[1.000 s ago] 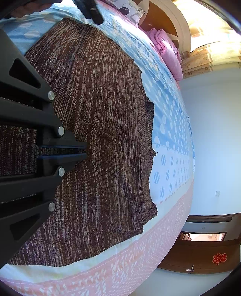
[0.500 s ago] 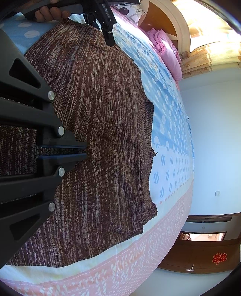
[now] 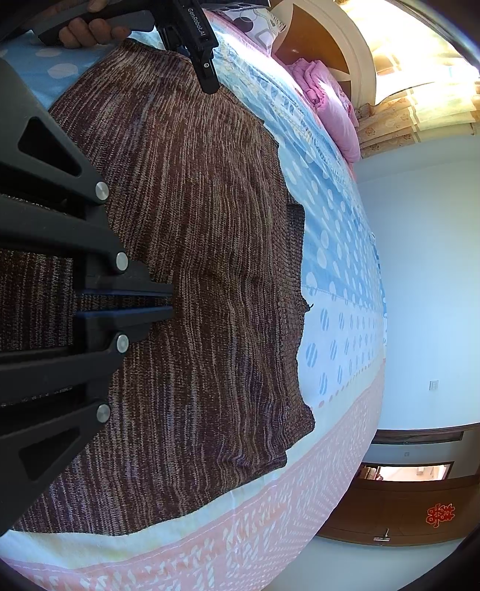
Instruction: Fold small clothes
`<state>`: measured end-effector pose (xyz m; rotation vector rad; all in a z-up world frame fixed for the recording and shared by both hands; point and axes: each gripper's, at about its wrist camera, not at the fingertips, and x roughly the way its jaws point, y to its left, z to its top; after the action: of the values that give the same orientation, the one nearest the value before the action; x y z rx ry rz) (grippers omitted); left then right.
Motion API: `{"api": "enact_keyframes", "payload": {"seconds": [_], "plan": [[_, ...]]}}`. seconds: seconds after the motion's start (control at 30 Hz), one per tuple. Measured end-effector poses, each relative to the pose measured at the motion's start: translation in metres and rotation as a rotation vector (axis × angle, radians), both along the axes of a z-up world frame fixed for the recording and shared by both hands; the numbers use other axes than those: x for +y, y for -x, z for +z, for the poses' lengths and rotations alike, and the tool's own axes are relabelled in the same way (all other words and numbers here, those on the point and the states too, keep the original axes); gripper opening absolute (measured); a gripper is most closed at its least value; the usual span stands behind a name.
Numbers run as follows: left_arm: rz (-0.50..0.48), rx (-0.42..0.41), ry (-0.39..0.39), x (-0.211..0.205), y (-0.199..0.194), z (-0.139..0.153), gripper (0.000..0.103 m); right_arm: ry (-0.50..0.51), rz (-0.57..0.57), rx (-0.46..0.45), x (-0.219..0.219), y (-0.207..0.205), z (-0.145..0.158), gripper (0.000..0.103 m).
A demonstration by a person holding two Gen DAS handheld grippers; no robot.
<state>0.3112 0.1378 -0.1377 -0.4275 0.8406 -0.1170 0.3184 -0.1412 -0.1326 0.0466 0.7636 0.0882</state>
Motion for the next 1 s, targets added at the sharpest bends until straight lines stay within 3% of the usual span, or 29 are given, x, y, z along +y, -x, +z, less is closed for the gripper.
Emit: {"api": "enact_keyframes", "payload": {"seconds": [0.07,0.13,0.17,0.2,0.3,0.4,0.43,0.5,0.67,0.83,0.93,1.0], "plan": [[0.006,0.003,0.03,0.004,0.0,-0.001,0.073,-0.001,0.0,0.0,0.0,0.0,0.0,0.005],[0.038,0.003,0.029,0.009,0.002,-0.001,0.05,-0.004,0.0,0.0,0.0,0.0,0.0,0.005],[0.064,0.006,0.021,0.012,0.004,-0.002,0.028,-0.005,0.0,-0.002,0.0,0.0,0.0,0.005],[0.085,0.004,0.039,0.016,0.007,-0.003,0.021,-0.006,-0.001,-0.004,0.0,0.001,0.0,0.005],[0.097,0.001,0.115,0.026,0.007,-0.007,0.02,-0.001,0.0,-0.008,0.001,0.001,0.001,0.005],[0.098,-0.005,0.065,0.019,0.007,-0.005,0.021,0.017,-0.006,-0.02,0.003,0.003,0.003,0.005],[0.097,-0.007,0.045,0.016,0.006,-0.005,0.023,0.029,-0.007,-0.027,0.005,0.004,0.004,0.005],[0.073,-0.01,0.042,0.013,0.005,-0.005,0.042,0.038,0.022,-0.055,0.012,0.009,0.011,0.005],[0.048,-0.012,-0.011,0.004,0.002,-0.002,0.048,-0.057,0.171,-0.035,0.049,0.009,0.025,0.005],[0.051,-0.017,-0.021,0.005,0.004,-0.002,0.036,-0.013,0.225,0.058,0.086,-0.006,-0.002,0.005],[0.048,-0.03,0.009,0.008,0.007,-0.002,0.017,-0.08,0.227,0.051,0.078,-0.007,-0.003,0.005],[0.033,-0.035,0.03,0.007,0.006,-0.001,0.013,-0.146,0.231,0.056,0.069,-0.009,-0.005,0.005]]}}
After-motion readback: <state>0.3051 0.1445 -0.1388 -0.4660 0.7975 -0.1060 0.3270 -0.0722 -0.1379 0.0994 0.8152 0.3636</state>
